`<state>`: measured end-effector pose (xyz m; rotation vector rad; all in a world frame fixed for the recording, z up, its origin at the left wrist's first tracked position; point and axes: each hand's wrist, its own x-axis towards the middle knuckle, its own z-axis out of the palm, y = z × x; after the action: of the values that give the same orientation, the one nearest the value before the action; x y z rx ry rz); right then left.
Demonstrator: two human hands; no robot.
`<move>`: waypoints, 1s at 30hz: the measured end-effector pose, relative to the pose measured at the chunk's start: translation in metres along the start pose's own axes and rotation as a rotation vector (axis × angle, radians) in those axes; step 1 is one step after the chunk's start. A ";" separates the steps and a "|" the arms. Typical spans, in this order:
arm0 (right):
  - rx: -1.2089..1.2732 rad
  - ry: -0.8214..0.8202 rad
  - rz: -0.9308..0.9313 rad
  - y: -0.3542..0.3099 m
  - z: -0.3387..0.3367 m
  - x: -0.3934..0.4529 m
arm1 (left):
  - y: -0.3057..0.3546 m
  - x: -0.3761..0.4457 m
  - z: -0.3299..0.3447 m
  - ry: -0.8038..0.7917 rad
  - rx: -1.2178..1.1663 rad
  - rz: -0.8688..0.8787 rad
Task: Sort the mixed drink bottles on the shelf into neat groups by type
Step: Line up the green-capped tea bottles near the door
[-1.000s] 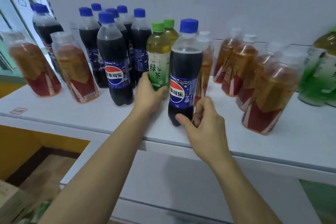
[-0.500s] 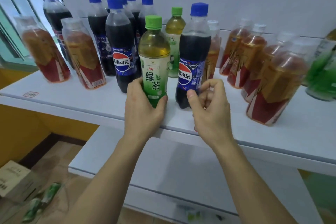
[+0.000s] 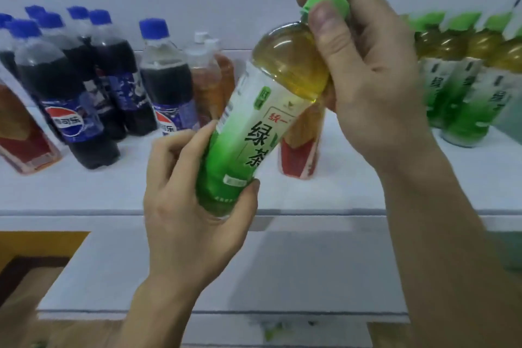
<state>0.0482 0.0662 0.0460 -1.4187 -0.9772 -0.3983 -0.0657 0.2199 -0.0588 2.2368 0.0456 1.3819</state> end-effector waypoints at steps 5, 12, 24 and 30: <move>-0.141 0.108 0.012 0.007 -0.101 -0.002 | 0.069 0.002 0.084 -0.113 -0.185 0.009; -0.433 0.137 0.059 0.032 -0.240 0.027 | 0.152 0.029 0.209 -0.318 -0.357 -0.079; -0.947 -0.368 0.100 0.095 -0.297 0.108 | 0.165 0.066 0.356 -0.348 -0.298 -0.421; -0.952 -0.412 0.116 0.121 -0.301 0.111 | 0.149 0.055 0.368 -0.362 -0.351 -0.466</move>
<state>0.3016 -0.1607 0.0938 -2.4804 -1.0716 -0.5276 0.2376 -0.0415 -0.0797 1.9781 0.1730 0.6719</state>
